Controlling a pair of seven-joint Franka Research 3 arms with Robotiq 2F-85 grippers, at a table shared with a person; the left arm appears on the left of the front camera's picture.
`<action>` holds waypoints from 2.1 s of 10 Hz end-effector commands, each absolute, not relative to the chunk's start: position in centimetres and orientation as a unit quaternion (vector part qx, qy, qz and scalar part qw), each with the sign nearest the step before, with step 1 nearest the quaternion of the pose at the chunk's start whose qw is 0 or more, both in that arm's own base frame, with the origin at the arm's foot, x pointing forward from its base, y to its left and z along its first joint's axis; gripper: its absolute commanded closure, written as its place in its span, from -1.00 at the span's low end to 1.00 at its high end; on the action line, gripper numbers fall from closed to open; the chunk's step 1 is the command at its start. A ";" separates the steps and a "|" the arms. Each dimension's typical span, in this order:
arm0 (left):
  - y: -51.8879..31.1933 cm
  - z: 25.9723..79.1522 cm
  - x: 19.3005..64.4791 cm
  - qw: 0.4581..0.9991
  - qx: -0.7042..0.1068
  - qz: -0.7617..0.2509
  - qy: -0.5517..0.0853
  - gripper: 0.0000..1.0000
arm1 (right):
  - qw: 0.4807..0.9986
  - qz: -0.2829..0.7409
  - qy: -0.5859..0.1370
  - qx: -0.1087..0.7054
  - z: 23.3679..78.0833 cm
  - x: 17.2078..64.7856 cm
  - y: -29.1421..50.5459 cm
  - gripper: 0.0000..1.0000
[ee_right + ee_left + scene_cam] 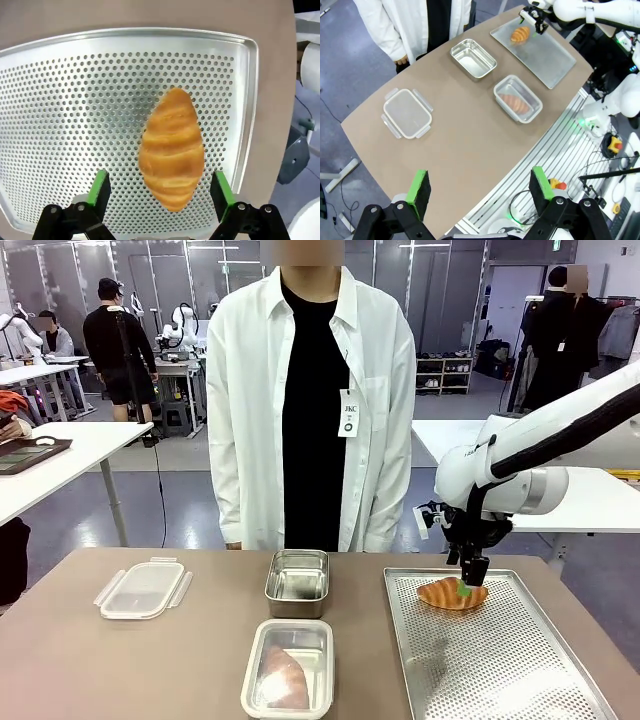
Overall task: Place the bread into the airtight container.
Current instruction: Pick up a Butter Roll and place it into an empty Airtight Container.
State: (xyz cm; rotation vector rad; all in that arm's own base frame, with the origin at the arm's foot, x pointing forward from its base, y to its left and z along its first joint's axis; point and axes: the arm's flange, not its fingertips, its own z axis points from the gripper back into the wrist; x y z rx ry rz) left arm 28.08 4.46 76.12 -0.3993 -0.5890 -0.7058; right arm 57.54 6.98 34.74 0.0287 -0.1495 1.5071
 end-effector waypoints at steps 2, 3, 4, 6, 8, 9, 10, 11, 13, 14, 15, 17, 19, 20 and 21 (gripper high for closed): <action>4.4 76.2 28.0 0.873 -0.194 -0.346 -0.285 -1.00 | 0.735 0.676 -0.057 -0.001 33.8 59.3 7.6 -1.00; 4.4 76.2 28.0 0.873 -0.194 -0.346 -0.285 -1.00 | 0.737 0.674 -0.054 -0.001 33.4 59.7 7.7 -1.00; 4.4 76.2 28.0 0.873 -0.194 -0.346 -0.285 -1.00 | 0.741 0.670 -0.048 -0.003 33.0 60.0 7.7 -1.00; 4.4 76.2 28.0 0.873 -0.194 -0.346 -0.285 -1.00 | 0.755 0.655 -0.031 -0.004 32.0 60.9 7.7 -1.00; 4.4 76.2 28.0 0.873 -0.194 -0.346 -0.285 -1.00 | 0.763 0.646 -0.014 -0.011 30.7 61.5 7.8 -1.00; 4.4 76.2 28.0 0.873 -0.194 -0.346 -0.285 -1.00 | 0.765 0.644 -0.008 -0.011 30.1 61.7 7.7 -1.00; 4.4 76.2 28.0 0.873 -0.194 -0.346 -0.285 -1.00 | 0.762 0.648 -0.005 -0.009 29.5 61.9 7.8 -1.00; 4.4 76.2 28.0 0.873 -0.194 -0.346 -0.285 -1.00 | 0.756 0.654 -0.002 -0.009 29.1 61.9 7.8 -0.93; 4.4 76.2 28.0 0.873 -0.194 -0.346 -0.285 -1.00 | 0.757 0.653 -0.001 -0.009 29.2 61.8 7.8 -0.53; 4.4 76.2 28.0 0.873 -0.194 -0.346 -0.285 -1.00 | 0.759 0.651 -0.001 -0.006 29.4 61.8 7.8 -0.21; 4.4 76.2 28.0 0.873 -0.194 -0.346 -0.285 -1.00 | 0.764 0.646 -0.002 0.003 29.7 61.8 7.8 -0.13; 4.4 76.2 28.0 0.873 -0.194 -0.346 -0.285 -1.00 | 0.769 0.639 -0.004 0.019 31.8 61.3 7.9 0.07; 4.4 76.2 28.0 0.873 -0.194 -0.346 -0.285 -1.00 | 0.769 0.639 -0.006 0.009 35.4 60.4 8.8 0.07; 4.4 76.2 28.0 0.873 -0.194 -0.346 -0.285 -1.00 | 0.771 0.637 -0.003 0.014 37.3 59.9 9.7 0.07; 4.4 76.2 28.0 0.873 -0.194 -0.346 -0.285 -1.00 | 0.776 0.630 -0.002 0.017 38.6 59.6 10.4 0.07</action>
